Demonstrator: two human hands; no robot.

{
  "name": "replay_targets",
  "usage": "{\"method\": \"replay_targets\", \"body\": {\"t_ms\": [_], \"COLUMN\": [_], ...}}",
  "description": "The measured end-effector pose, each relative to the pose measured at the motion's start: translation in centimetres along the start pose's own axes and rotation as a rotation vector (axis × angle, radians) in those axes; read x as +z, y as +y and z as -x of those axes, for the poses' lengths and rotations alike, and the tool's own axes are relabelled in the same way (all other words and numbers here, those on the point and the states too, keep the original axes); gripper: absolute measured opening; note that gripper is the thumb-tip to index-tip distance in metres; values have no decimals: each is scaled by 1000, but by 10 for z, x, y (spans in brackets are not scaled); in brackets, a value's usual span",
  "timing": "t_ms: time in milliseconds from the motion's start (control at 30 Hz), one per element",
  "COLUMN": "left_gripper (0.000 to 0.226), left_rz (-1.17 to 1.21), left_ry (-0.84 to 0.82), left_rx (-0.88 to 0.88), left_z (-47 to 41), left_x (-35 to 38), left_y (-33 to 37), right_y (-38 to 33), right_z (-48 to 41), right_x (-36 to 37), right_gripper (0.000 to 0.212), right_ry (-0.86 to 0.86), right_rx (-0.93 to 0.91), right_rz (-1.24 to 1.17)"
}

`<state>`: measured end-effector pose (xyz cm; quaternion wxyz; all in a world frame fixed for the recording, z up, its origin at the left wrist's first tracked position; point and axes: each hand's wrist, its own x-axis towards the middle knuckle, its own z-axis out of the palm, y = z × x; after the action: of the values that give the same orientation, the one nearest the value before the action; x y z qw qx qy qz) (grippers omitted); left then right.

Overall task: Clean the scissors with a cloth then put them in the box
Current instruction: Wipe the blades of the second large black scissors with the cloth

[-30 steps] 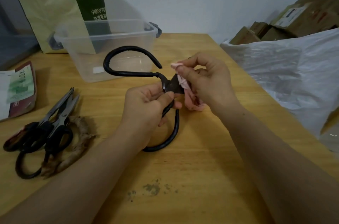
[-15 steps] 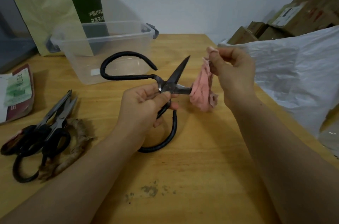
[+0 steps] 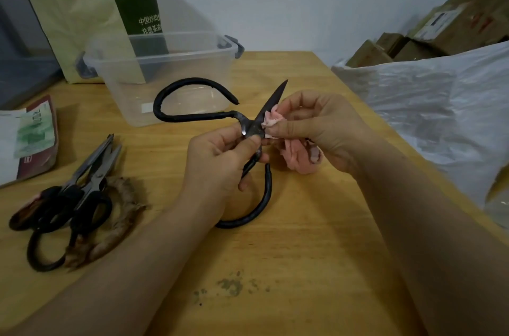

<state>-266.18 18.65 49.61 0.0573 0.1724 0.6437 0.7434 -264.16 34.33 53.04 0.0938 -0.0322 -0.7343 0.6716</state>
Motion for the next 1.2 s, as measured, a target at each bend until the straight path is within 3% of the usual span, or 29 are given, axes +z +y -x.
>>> {"method": "replay_targets", "body": {"t_ms": [400,600,800,1033,1133,1200], "left_gripper": [13,16,16,12,16,17], "left_rz": [20,53,49,48,22,7], "left_ry": [0,15,27,98,87,74], "left_rx": [-46,-67,-70,-74,-83,-89], "left_z": [1,0,-1,-5,-7,-6], "left_x": [2,2,4,-6,-10,-8], "left_y": [-1,2,2,10,12,11], "right_y": [-3,-1,6,5,-1,-4], "right_z": [4,2,-4,-12,-6,-3], "right_x": [15,27,26,-16,-20,-13], "right_gripper": [20,17,17,16,17,17], "right_ry": [13,154,281,652,617,444], "right_rx": [-73,-124,-173,-110,-172,-158], "right_rz": [69,-145,-55,-110,-44,-58]}}
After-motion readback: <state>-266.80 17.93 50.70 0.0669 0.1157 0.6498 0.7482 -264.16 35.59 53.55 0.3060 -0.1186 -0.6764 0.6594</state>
